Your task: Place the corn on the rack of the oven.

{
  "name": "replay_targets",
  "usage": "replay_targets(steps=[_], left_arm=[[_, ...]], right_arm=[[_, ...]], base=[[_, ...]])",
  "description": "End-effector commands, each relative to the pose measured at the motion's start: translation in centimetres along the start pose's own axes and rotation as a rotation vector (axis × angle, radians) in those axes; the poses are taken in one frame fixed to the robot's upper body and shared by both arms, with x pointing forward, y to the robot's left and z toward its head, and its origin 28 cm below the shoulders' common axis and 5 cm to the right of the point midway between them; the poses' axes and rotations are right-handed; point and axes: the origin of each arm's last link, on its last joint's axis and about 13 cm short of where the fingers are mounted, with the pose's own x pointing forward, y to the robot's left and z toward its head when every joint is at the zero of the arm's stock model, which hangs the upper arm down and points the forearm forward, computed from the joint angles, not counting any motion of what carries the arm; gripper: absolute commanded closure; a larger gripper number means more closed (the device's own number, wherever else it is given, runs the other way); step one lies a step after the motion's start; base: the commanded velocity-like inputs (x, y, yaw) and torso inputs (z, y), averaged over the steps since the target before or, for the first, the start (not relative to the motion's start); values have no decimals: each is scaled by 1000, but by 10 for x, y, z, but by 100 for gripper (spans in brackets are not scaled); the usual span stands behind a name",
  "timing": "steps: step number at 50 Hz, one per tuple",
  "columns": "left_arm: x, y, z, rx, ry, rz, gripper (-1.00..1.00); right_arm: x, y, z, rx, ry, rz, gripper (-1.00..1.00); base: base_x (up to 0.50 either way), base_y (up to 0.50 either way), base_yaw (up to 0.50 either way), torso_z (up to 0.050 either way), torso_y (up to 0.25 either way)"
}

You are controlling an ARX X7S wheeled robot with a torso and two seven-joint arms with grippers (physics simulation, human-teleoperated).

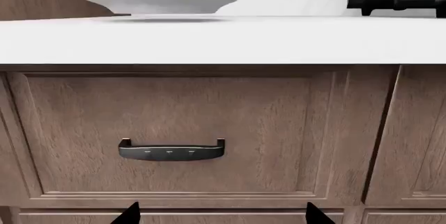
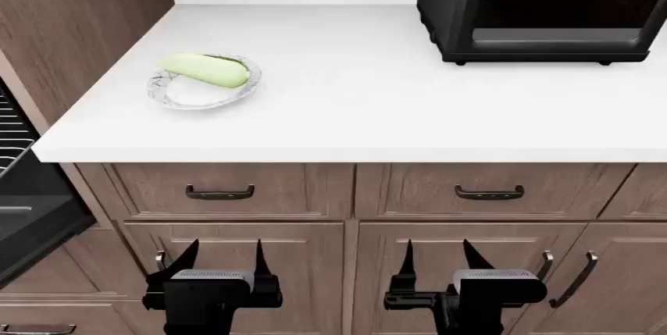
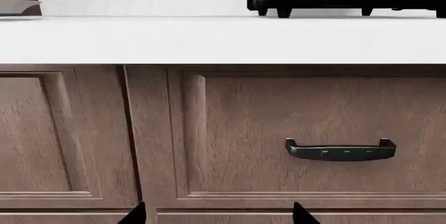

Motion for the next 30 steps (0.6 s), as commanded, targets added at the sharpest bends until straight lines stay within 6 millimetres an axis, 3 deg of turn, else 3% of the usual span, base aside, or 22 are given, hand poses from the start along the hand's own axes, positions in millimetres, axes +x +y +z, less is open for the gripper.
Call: replay_targets(steps=[1,13,30], left_arm=[[0,0,0,0,2,-1,-100],[-1,0,1,-6,4,-11,-100],[0,0,0,-9,5,-16,-100]], right_arm=[[0,0,0,-1,3,-3,-100],[-1,0,0,1,6,-8,-100],[-1,0,-1,3,11,-13,-100]], base=[[0,0,0,0,0],[0,52,0,0,0],[0,487,0,0,0]])
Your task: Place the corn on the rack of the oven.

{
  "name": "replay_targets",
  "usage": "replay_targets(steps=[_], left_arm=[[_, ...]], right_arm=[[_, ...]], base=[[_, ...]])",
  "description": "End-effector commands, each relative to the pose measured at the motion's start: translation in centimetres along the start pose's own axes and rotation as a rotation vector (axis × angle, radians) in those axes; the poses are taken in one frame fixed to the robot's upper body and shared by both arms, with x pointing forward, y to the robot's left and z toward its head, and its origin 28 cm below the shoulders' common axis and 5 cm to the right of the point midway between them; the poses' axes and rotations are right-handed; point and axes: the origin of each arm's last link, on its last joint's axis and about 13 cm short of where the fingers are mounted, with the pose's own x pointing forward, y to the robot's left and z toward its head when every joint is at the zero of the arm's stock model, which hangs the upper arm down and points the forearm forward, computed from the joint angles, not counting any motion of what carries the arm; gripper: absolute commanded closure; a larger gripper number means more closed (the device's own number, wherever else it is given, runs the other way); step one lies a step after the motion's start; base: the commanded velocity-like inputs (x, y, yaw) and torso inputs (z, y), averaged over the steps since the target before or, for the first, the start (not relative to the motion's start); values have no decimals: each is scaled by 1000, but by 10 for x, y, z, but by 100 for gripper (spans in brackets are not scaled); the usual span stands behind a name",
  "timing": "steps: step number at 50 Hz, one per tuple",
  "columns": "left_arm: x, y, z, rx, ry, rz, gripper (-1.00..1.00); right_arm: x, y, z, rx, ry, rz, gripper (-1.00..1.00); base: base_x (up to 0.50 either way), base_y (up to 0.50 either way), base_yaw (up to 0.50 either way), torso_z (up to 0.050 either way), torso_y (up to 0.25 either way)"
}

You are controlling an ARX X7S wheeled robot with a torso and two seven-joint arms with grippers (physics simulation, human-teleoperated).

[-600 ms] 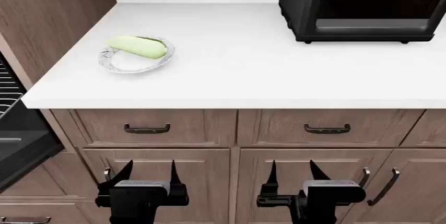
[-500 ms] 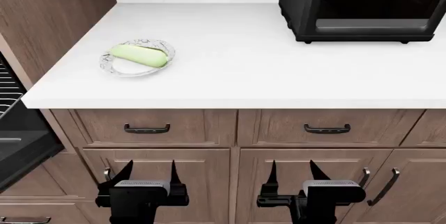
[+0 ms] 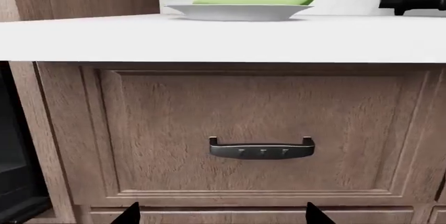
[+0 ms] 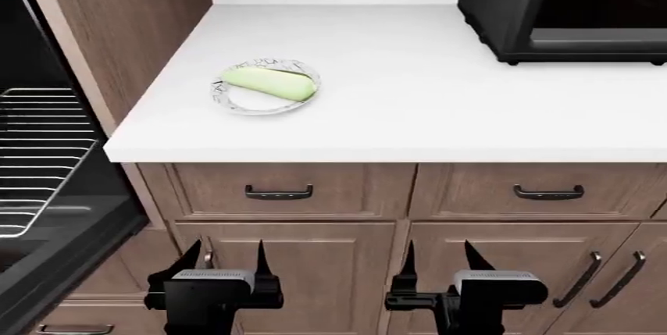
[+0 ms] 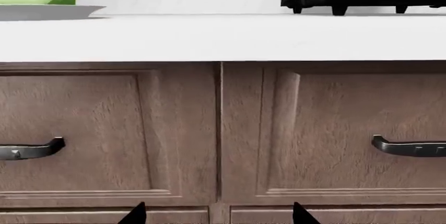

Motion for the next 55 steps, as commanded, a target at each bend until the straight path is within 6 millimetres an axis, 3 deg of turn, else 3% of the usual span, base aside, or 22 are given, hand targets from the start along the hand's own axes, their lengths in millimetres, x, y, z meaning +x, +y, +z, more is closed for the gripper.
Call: replay_targets(steps=[1,15,46,51,54,55], left_arm=[[0,0,0,-2,0,-5,-100],[1,1,0,-1,-3,7,-100],[-1,-1,1,-1,-11,-17,-100],[-5,-4,20,-38,-20,-23,-100],[-12,-6,52,-104,-26,-58,-100],[-20,-8,67,-106,9,-167,-100]], right_arm=[[0,0,0,0,5,-4,-100],[1,0,-1,5,7,-9,-100],[0,1,0,-4,12,-4,-100],[0,4,12,39,-39,3,-100],[-5,7,55,24,-81,3,-100],[-9,9,73,56,-94,36,-100]], base=[[0,426,0,0,0],[0,226,0,2,0],[0,0,0,50,0],[0,0,0,30,0],[0,0,0,0,0],[0,0,0,0,0]])
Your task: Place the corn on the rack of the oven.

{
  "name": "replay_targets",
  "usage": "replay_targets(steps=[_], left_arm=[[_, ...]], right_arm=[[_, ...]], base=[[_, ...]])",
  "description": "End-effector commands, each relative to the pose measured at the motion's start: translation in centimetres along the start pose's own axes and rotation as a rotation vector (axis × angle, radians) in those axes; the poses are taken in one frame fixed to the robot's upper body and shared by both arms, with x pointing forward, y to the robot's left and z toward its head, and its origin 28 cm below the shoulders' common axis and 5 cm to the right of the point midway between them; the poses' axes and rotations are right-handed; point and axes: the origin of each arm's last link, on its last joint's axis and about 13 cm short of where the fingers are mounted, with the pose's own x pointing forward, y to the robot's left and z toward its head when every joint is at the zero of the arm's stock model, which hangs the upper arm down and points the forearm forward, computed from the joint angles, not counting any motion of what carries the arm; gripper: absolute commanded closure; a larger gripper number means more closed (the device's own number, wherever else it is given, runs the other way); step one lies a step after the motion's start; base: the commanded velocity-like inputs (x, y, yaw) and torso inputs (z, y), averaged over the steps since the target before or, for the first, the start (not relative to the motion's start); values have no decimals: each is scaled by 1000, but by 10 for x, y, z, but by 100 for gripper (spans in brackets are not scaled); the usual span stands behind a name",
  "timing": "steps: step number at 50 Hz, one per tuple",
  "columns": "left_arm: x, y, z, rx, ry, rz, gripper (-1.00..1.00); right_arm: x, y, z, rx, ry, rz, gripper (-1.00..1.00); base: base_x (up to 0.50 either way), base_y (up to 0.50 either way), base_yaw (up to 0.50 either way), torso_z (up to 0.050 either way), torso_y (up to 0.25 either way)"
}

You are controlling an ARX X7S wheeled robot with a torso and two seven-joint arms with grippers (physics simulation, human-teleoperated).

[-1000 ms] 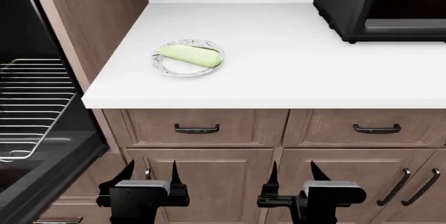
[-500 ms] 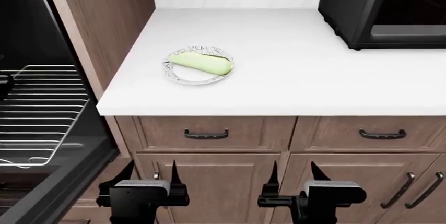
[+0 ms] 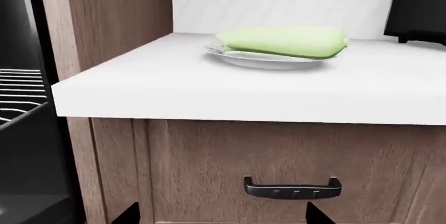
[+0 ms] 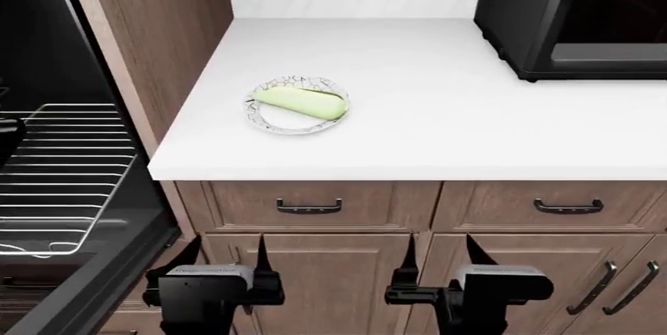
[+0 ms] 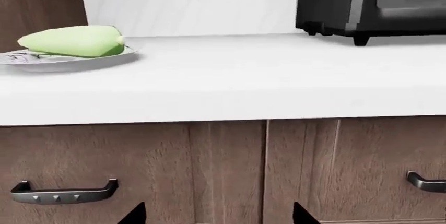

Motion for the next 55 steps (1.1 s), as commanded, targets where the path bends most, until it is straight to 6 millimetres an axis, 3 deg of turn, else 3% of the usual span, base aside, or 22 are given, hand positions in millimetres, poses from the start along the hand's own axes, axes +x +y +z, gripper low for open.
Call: replay_targets(steps=[1,3,6,12,17,22,32,55], left_arm=[[-18,-8,78,-51,-31,-143,-100],[-24,-10,111,-79,-47,-188,-100],[-25,-10,130,-61,-37,-171,-100],[-21,-9,168,-140,-47,-159,-100],[-16,-13,181,-163,-38,-153,-100],[-11,-14,191,-156,-57,-162,-100],[-10,-15,192,-148,-36,-178,-100],[-4,-13,191,-158,-39,-159,-100]], right_arm=[[-13,9,87,18,-100,55,-100],[-23,9,126,23,-112,90,-100],[-29,8,155,-63,-76,102,-100],[-29,-4,193,-64,-85,45,-100],[-29,-7,212,-90,-107,35,-100],[-26,-8,222,-103,-115,46,-100],[-26,-11,228,-115,-120,67,-100],[-19,-13,227,-145,-106,55,-100]], base=[[0,0,0,0,0],[0,0,0,0,0],[0,0,0,0,0],[0,0,0,0,0],[0,0,0,0,0],[0,0,0,0,0],[49,0,0,0,0],[202,0,0,0,0]])
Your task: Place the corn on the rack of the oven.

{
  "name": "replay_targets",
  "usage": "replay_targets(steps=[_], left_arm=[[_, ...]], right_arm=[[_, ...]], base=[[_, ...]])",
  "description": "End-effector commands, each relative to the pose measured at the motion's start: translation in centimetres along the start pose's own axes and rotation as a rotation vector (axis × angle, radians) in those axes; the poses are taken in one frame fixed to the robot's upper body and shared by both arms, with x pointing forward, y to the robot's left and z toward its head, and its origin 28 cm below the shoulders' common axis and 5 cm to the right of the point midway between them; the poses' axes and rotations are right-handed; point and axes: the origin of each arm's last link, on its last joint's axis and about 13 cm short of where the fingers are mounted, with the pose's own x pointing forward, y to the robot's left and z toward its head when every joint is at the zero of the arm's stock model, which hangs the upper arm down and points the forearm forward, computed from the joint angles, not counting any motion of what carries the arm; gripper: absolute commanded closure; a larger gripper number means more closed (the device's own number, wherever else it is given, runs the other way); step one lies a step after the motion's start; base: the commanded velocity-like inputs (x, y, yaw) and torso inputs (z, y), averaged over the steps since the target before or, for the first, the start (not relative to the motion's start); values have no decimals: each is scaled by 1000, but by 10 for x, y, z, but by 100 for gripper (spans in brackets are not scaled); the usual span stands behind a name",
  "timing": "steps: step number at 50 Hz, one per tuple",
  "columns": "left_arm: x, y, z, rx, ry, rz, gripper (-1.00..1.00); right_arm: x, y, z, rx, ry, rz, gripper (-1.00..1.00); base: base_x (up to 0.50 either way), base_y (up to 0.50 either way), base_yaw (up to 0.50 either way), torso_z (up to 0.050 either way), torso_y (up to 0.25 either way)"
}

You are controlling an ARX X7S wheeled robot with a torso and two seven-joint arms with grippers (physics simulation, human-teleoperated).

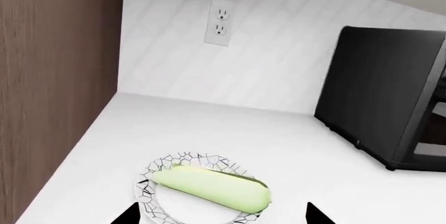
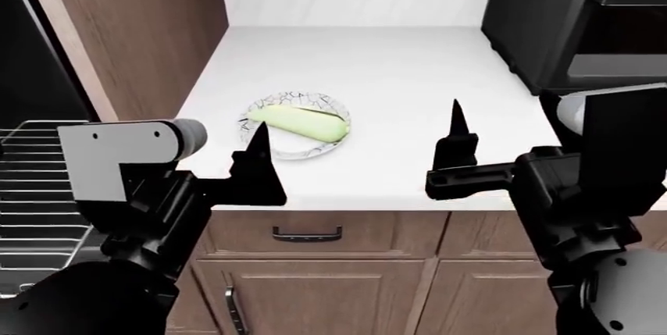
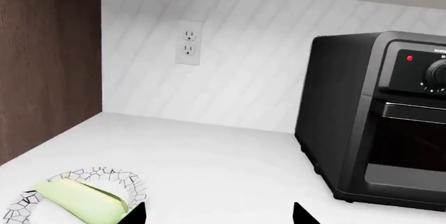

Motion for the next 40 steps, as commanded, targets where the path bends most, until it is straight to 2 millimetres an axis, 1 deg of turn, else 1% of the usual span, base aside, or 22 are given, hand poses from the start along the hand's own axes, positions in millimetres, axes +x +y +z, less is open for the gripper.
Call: replay_targets(steps=[1,3,25,33,40], left_arm=[[1,1,0,-4,0,10,-100],[2,0,1,-9,1,12,-100],[6,2,-1,14,-3,20,-100],[6,2,-2,23,-11,14,-100],[7,4,2,20,-18,29,-100]], right_arm=[[0,-1,1,-17,-2,0,-100],[1,0,-2,-15,2,4,-100],[3,-1,-6,-18,11,20,-100],[3,-1,-5,-19,12,28,-100],[5,-1,-3,-27,11,33,-100]], base=[[211,0,0,0,0],[203,0,0,0,0],[203,0,0,0,0],[203,0,0,0,0],[199,0,0,0,0]])
